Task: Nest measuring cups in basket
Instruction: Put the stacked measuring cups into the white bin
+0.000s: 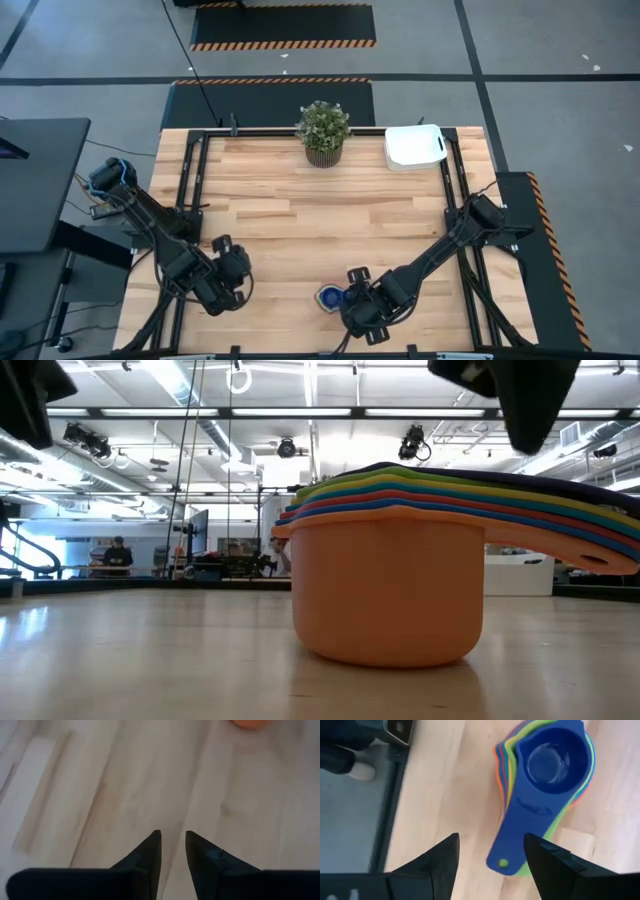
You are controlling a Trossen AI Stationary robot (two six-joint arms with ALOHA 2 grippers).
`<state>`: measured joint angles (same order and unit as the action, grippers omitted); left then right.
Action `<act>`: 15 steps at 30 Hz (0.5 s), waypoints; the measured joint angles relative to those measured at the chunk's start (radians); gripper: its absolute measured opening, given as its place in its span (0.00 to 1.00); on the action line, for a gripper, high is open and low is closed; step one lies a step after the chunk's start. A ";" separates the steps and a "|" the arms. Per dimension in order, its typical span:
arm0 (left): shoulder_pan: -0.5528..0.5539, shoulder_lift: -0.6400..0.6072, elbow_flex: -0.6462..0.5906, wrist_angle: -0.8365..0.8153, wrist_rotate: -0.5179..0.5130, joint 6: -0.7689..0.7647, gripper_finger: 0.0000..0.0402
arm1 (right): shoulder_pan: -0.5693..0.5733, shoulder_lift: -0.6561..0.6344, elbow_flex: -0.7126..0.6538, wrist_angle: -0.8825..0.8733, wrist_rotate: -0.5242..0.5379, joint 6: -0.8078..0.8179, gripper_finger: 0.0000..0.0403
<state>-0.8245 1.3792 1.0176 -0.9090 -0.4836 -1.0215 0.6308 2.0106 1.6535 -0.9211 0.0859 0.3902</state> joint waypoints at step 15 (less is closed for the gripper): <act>0.008 0.001 0.000 0.110 0.017 0.195 0.24 | 0.000 0.000 -0.047 0.091 0.036 -0.001 0.57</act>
<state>-0.8165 1.3800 1.0176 -0.7990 -0.4664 -0.8261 0.6304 2.0102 1.6070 -0.8302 0.1223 0.3897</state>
